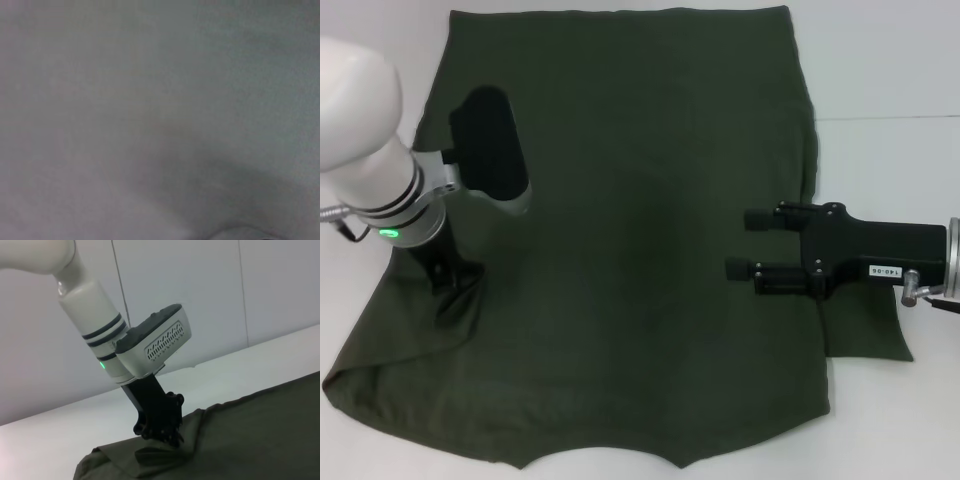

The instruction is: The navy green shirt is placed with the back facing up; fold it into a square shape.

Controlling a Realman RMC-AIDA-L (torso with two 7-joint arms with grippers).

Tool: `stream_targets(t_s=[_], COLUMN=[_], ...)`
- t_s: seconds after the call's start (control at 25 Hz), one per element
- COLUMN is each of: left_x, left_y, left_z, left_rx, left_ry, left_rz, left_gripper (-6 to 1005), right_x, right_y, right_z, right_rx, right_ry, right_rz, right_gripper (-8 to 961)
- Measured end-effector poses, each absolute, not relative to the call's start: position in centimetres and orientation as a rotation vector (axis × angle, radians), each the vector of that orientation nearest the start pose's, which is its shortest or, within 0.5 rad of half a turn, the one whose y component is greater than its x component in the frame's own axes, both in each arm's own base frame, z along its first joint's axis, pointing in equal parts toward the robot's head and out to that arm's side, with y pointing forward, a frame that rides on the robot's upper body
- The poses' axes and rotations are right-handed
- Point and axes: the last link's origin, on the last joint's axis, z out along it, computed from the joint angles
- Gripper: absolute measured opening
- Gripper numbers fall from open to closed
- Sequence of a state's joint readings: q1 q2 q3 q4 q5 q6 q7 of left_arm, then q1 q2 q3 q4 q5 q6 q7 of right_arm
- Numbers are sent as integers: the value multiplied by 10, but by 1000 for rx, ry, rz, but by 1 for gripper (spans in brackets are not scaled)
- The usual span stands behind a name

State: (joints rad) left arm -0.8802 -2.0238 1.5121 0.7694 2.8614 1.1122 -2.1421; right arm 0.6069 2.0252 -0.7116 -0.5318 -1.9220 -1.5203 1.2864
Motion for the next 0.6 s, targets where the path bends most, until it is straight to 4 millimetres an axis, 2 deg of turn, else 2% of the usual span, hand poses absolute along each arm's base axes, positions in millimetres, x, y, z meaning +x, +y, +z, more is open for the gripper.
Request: stream_targets(t_s=[0.28,0.44,0.6], left_x=[-192,-174,-165], left_y=[438,439,438], left_z=[-25,-33,-43], left_rx=[-2481,-2456,-2407], left_ry=[75,225,339], left_rz=[1096,1185,1291], left_gripper=[24,33,43], right_x=[252,255,257], right_y=[351,350,348], right_z=[0,-2,-4], right_rx=[-2708,-2700,-2698], right_ry=[524,544,562], right_rz=[734,730,736], right_gripper=[824,824,824])
